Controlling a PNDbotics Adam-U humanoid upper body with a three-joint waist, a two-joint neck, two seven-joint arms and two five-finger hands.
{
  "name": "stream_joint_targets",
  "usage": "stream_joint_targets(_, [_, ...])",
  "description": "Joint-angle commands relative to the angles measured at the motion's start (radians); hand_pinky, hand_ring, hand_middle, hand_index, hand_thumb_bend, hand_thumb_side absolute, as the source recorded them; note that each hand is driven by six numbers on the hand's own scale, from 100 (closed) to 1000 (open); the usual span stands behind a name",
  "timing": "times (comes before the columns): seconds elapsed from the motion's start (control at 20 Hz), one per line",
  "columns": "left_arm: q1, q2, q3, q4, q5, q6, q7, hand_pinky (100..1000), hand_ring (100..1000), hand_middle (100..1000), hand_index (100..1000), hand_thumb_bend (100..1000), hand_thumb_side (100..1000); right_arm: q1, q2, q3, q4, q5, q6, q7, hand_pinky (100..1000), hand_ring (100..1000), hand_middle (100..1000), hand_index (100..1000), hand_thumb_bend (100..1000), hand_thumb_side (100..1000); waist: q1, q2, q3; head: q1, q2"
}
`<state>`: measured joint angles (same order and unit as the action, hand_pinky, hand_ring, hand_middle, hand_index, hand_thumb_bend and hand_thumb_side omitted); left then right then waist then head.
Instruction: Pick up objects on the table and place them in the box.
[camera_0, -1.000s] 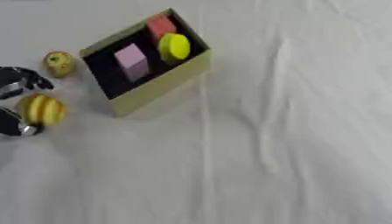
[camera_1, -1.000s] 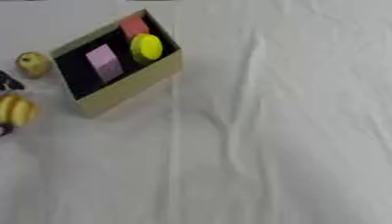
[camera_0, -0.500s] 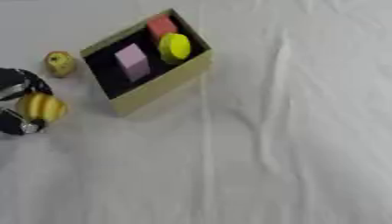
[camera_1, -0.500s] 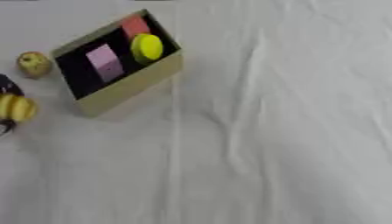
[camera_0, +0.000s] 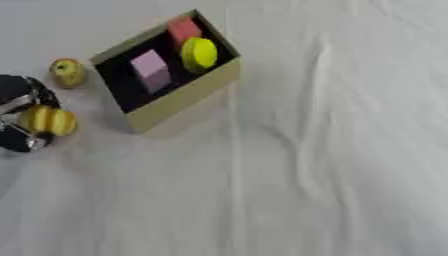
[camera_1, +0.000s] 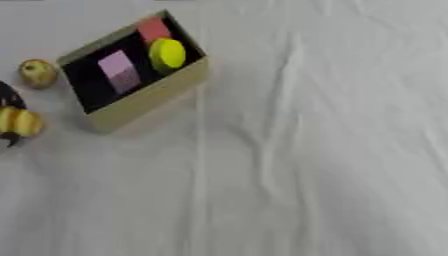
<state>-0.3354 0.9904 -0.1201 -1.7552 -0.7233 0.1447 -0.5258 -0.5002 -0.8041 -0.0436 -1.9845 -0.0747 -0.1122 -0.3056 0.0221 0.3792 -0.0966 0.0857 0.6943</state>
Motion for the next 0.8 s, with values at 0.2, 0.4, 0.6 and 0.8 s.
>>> stream_joint_targets(0.2, [-0.086, 0.03, 0.044, -0.144, 0.023, 0.01, -0.009, 638, 601, 569, 683, 223, 100, 0.0, -0.022, -0.018, -0.015, -0.009, 0.001, -0.005, 866, 796, 722, 816, 100, 557, 0.004, -0.025, 0.002, -0.005, 0.006])
stream_joint_targets(0.4, [-0.166, 0.017, 0.028, -0.184, 0.056, 0.004, -0.027, 636, 599, 569, 683, 215, 100, 0.0, -0.024, -0.017, -0.015, -0.011, 0.001, -0.002, 866, 796, 723, 816, 100, 555, 0.007, -0.032, 0.0, -0.01, 0.01])
stream_joint_targets(0.6, [-0.274, -0.027, -0.005, -0.156, 0.093, -0.005, -0.042, 633, 592, 564, 682, 201, 100, -0.002, -0.022, -0.012, -0.015, -0.012, 0.003, 0.002, 866, 796, 722, 816, 100, 554, 0.008, -0.039, -0.003, -0.009, 0.012])
stream_joint_targets(0.8, [-0.359, -0.085, -0.054, -0.067, 0.116, -0.017, -0.041, 634, 590, 563, 683, 207, 100, -0.004, -0.02, -0.009, -0.015, -0.015, 0.004, 0.007, 866, 795, 721, 816, 100, 554, 0.008, -0.044, -0.007, -0.007, 0.014])
